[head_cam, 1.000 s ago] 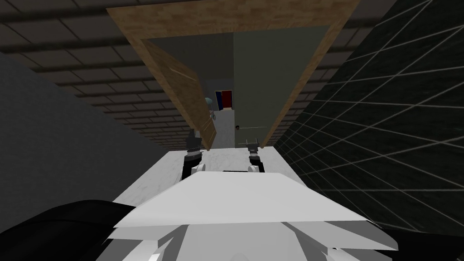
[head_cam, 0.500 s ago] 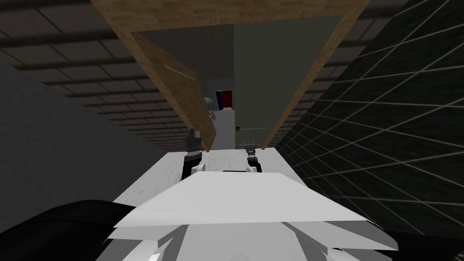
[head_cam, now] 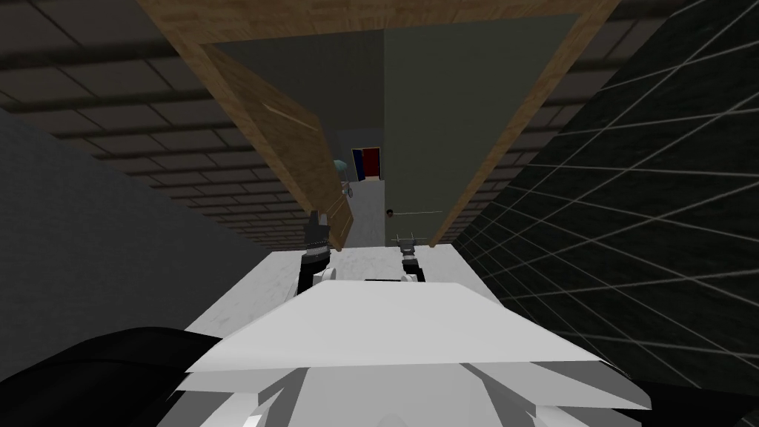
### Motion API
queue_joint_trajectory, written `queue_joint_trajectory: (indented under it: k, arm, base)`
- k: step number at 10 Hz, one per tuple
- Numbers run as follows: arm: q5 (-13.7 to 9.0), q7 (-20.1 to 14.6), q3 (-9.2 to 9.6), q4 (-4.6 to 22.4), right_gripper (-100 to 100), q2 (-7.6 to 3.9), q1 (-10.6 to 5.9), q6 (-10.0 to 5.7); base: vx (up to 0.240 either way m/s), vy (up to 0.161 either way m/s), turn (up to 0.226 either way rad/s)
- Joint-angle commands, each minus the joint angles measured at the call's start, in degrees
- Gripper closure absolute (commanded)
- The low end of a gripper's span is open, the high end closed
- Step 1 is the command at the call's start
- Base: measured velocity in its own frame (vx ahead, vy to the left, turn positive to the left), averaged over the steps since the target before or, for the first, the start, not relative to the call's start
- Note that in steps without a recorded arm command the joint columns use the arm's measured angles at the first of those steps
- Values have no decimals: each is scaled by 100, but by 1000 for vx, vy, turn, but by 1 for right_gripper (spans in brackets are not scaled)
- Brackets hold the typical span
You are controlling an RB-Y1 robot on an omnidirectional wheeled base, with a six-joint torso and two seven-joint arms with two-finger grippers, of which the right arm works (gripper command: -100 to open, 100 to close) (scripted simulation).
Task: Push the door open
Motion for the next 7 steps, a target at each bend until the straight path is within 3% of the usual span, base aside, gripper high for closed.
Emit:
queue_joint_trajectory:
  k: [1,7]
  arm:
    - [-121,-159,86,250,-100,7,-97,-60]
    - [-529,-623,392,935,-100,40,-333,-191]
  base:
    - [102,10,0]
    - [98,6,3]
